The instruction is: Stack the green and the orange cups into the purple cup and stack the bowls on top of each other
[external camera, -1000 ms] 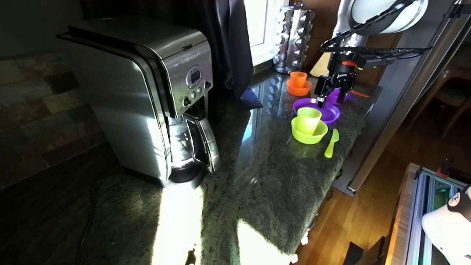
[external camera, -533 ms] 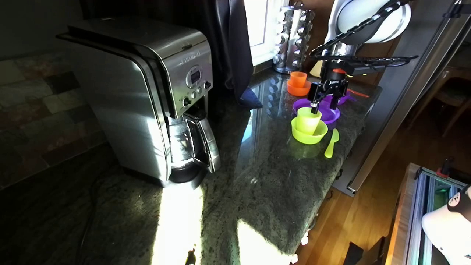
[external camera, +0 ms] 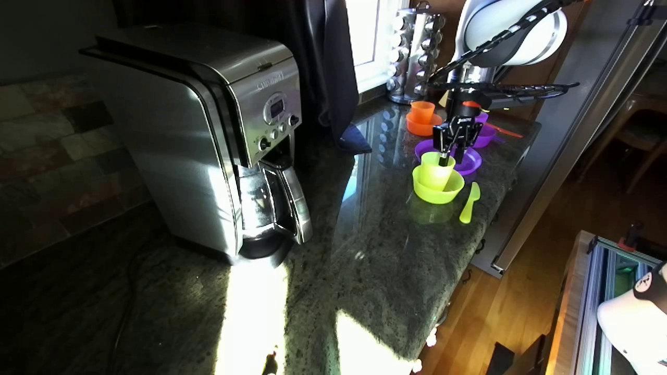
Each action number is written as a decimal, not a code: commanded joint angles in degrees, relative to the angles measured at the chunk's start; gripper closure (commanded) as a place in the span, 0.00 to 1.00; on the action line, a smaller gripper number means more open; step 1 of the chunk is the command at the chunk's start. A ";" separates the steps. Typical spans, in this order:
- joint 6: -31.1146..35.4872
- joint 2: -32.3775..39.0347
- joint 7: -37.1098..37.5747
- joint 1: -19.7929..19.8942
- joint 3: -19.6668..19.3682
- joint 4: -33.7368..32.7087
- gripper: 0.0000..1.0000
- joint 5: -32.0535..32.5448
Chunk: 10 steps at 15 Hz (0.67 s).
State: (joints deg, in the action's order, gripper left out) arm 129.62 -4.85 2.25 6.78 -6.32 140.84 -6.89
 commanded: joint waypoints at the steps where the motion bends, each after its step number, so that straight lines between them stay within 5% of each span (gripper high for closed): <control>1: 0.14 0.37 -1.64 -0.55 -0.03 -0.43 0.84 -1.67; 3: -0.18 -0.25 -2.08 -0.65 0.01 -0.31 0.99 -2.18; 10: -3.28 -6.66 -4.78 -1.22 -0.06 1.63 0.99 -3.94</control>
State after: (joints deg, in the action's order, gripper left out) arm 129.07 -6.50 -0.50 5.63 -6.00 140.64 -9.78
